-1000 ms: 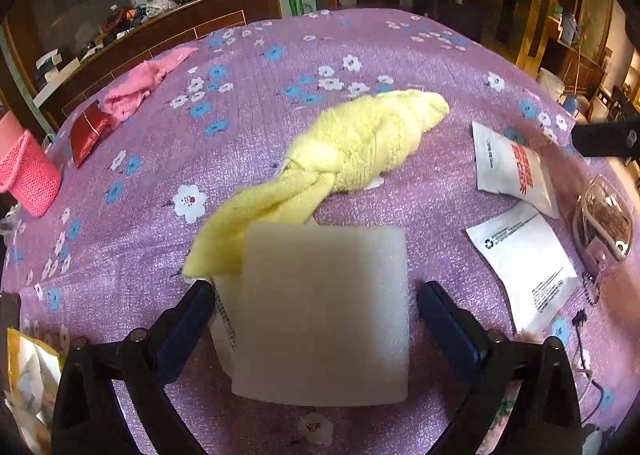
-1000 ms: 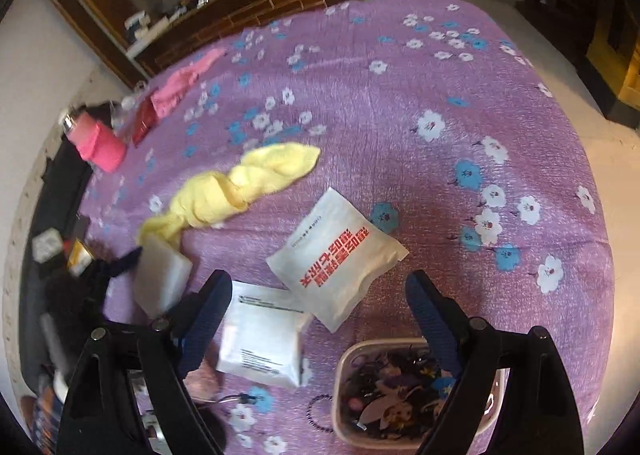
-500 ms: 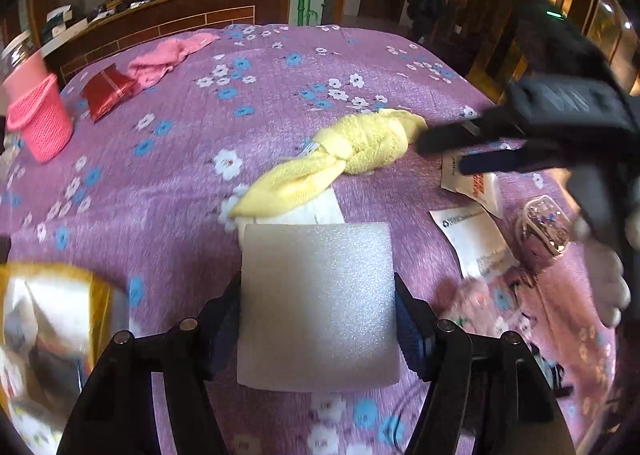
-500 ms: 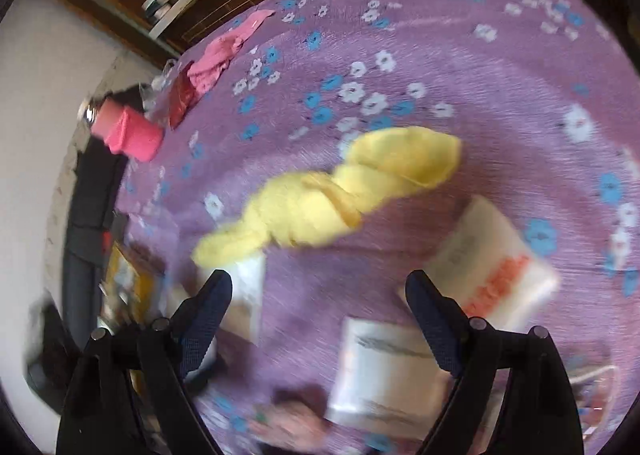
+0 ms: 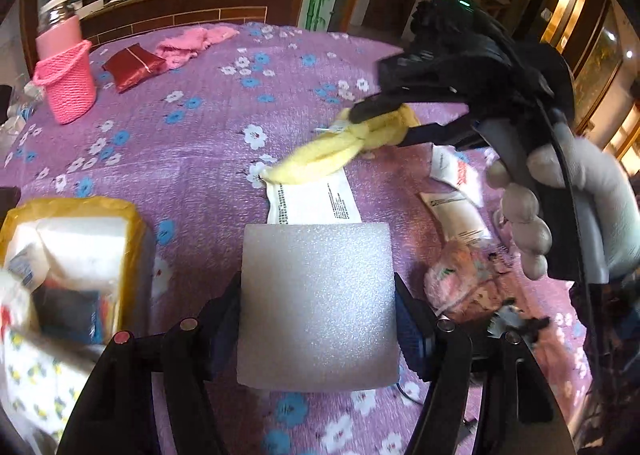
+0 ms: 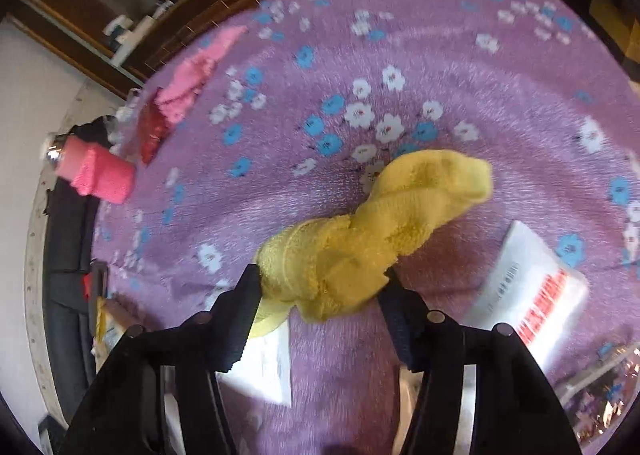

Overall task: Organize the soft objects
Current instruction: 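Carry the foam sheet and yellow towel into the foam box and open both tools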

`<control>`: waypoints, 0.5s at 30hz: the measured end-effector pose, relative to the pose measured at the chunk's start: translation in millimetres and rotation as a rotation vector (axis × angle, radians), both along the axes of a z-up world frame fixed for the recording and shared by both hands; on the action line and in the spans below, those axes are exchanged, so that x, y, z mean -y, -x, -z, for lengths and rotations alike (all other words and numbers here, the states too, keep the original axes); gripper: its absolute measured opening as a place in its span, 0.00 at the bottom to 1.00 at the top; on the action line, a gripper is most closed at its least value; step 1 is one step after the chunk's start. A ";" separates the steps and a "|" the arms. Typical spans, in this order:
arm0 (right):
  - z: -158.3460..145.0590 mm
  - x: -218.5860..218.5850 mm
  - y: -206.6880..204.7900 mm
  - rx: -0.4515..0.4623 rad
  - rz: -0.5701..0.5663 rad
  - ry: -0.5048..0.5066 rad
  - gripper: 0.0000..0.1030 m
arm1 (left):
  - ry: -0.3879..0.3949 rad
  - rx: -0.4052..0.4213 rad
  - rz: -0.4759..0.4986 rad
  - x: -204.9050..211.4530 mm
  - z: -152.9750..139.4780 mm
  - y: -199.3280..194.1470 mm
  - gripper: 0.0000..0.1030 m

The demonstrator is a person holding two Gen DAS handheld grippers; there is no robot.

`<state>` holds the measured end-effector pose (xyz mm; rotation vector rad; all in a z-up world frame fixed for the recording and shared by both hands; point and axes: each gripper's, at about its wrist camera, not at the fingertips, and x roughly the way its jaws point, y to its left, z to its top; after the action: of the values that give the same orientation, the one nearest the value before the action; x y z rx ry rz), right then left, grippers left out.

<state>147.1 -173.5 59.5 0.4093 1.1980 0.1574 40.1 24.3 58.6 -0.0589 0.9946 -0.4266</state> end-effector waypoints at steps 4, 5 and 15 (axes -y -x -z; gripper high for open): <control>-34.2 4.7 30.5 0.087 -0.022 0.011 0.56 | 0.067 0.017 -0.015 -18.1 -15.4 21.0 0.68; -42.7 6.8 40.2 0.103 -0.033 0.004 0.56 | 0.082 0.023 -0.018 -22.9 -19.5 28.3 0.68; -73.2 -31.2 125.0 0.165 -0.220 -0.045 0.56 | 0.156 0.107 -0.199 -120.6 -46.0 111.5 0.69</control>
<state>22.1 -142.3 132.7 0.2968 1.0759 0.4018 -71.4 144.9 104.6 -0.2713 0.8390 -0.3203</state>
